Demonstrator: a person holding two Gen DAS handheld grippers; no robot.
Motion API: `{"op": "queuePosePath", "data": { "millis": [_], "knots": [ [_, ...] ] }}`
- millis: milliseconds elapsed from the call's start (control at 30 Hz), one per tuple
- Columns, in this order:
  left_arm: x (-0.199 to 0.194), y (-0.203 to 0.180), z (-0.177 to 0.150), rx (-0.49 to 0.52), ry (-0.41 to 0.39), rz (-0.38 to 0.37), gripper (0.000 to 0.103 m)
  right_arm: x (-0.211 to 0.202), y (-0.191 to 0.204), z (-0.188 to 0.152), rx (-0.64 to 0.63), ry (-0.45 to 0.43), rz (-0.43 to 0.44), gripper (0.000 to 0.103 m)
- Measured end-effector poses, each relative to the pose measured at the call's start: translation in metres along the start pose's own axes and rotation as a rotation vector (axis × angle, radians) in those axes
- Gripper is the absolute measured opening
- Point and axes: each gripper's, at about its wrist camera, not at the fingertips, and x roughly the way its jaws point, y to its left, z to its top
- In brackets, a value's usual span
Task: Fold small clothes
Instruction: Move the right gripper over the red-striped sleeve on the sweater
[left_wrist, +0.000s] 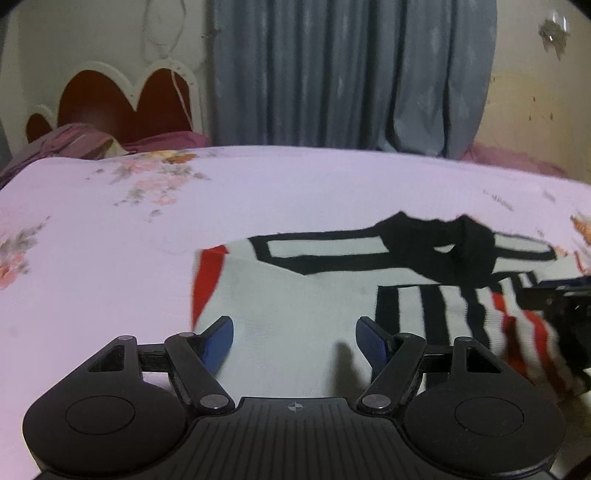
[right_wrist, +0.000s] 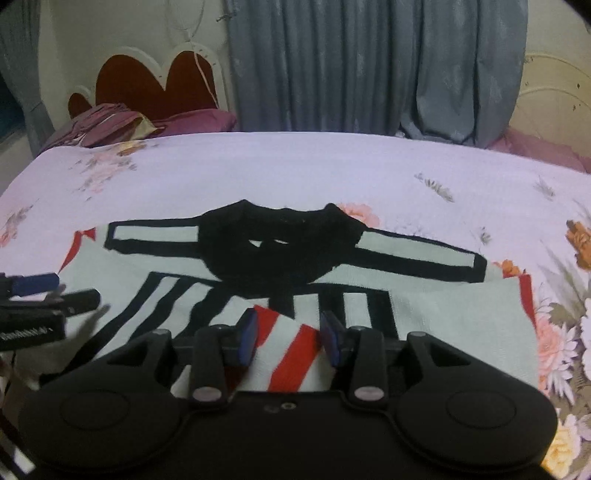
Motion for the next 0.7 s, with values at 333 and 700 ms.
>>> {"op": "queuePosePath", "data": {
  "millis": [333,700],
  "knots": [
    [-0.001,0.000,-0.025,0.015,0.051,0.022,0.072,0.013,0.008,-0.016,-0.055,0.063,-0.037,0.037],
    [-0.022,0.001,-0.049,0.033,0.070,0.026,0.072,-0.010,-0.003,-0.037,-0.058,0.082,-0.048,0.037]
  ]
}}
